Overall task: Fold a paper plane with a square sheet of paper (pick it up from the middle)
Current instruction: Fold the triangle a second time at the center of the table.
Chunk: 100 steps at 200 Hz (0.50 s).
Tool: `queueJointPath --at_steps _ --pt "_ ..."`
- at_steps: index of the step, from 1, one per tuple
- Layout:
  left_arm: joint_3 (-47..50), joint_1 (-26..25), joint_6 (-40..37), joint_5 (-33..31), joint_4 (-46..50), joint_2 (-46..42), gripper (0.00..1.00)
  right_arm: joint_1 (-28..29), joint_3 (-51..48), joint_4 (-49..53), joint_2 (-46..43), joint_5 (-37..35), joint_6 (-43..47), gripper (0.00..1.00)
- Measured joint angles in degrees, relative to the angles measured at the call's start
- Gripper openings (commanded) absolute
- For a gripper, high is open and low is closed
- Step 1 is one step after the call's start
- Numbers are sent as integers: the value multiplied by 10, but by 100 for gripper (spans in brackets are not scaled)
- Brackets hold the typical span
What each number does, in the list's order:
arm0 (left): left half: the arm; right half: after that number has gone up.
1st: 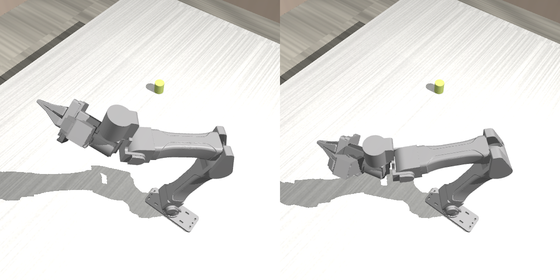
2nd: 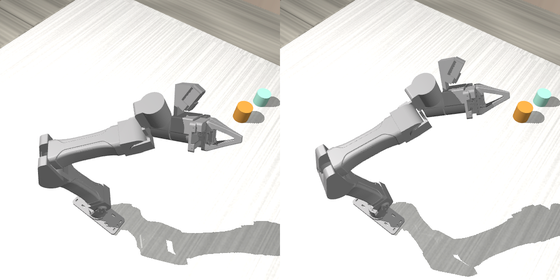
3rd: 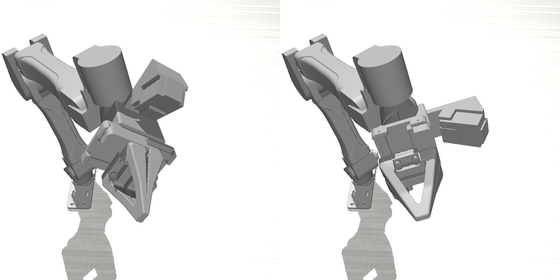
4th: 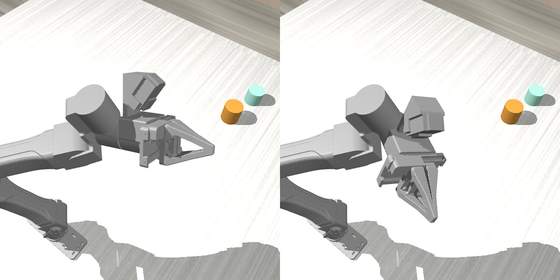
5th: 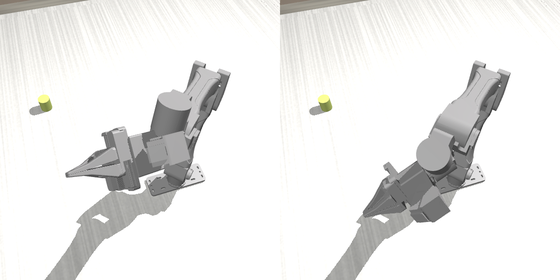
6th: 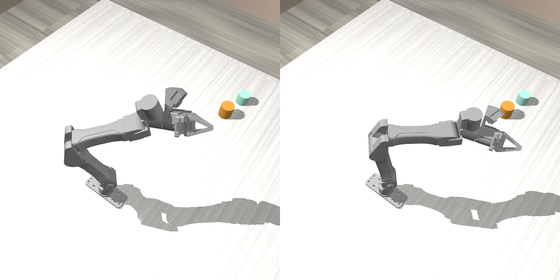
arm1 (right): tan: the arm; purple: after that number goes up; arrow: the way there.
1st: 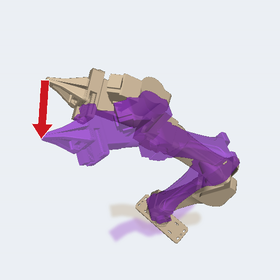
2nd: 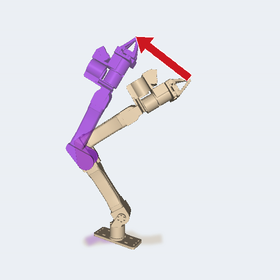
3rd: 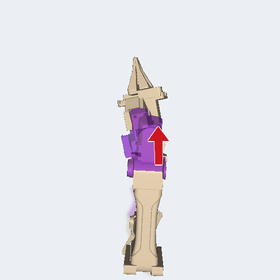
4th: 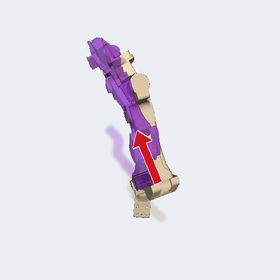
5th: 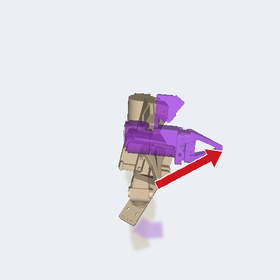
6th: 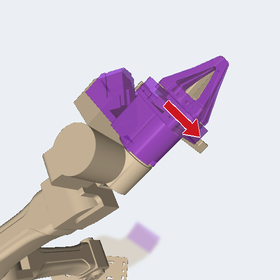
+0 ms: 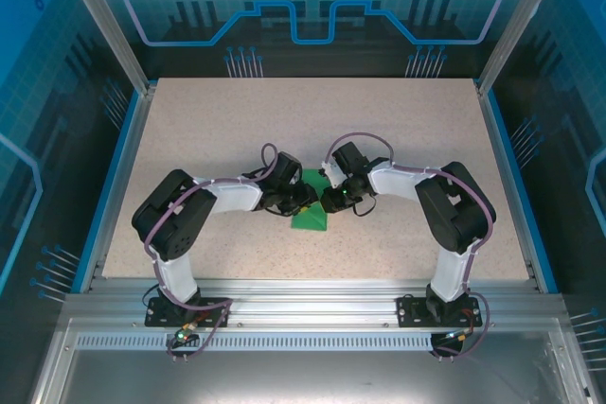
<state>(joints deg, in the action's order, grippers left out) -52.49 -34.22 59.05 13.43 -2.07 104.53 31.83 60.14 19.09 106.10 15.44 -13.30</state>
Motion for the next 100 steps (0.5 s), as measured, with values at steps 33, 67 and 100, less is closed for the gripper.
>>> queueJointPath --at_steps 33,67,100 --pt "0 0 -1 -1 0 0 29 0 0 0 0 4 -5 19" --pt "0 0 -6 -1 0 0 29 0 -8 4 -19 -5 -18 31" --pt "0 0 -7 -1 0 0 29 0 -39 3 -103 -6 -31 25"
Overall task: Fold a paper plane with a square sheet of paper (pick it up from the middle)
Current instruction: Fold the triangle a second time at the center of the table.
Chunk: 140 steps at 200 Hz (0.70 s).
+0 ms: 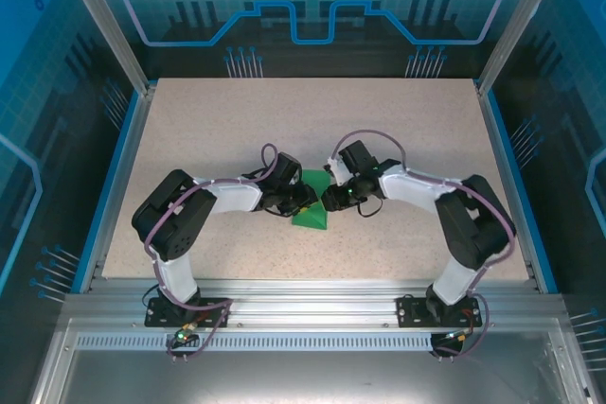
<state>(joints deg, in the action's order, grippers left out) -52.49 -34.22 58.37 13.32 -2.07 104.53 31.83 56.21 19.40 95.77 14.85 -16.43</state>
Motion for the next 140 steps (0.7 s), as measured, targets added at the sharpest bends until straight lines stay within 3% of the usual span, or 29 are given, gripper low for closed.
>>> queueJointPath --at_steps 35,73,140 --pt "0 0 0 0 0 0 29 12 -19 -30 -37 47 -31 18" --pt "0 0 -2 0 0 0 29 53 -24 -64 1 83 -69 15" --pt "0 0 -4 0 -2 0 30 52 -13 -56 68 77 -87 14"
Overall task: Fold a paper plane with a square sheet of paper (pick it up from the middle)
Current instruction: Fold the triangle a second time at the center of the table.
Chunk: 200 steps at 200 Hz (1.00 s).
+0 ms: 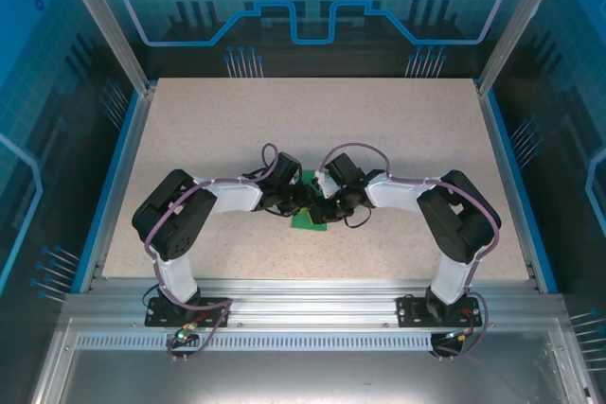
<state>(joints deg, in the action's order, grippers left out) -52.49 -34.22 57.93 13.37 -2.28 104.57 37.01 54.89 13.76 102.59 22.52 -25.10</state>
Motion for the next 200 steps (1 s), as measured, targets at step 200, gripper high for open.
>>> queueJointPath --at_steps 200 --pt "-3 -2 -11 19 3 4 29 -21 -129 -96 -57 35 -67 18"
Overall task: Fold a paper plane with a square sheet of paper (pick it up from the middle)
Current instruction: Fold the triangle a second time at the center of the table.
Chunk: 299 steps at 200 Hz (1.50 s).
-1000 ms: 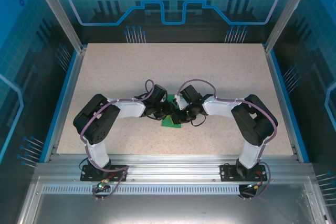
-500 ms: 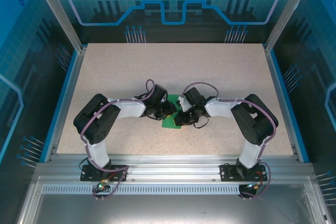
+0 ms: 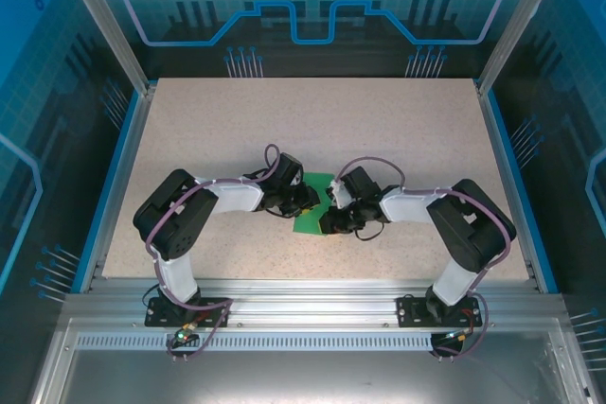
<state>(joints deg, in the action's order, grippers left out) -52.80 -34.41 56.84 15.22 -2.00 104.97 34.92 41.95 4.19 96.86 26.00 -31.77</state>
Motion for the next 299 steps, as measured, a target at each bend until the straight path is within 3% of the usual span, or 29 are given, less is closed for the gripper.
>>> queueJointPath --at_steps 108,166,239,299 --pt "0 0 -3 1 0 0 28 -1 -27 85 -55 -5 2 19" --pt "0 0 -4 1 0 0 29 -5 -21 101 -184 -96 -39 21" --pt "-7 0 -15 7 0 4 29 37 64 63 -38 -78 -64 21" --pt "-7 0 -19 10 0 4 33 30 73 76 24 -82 -55 20"
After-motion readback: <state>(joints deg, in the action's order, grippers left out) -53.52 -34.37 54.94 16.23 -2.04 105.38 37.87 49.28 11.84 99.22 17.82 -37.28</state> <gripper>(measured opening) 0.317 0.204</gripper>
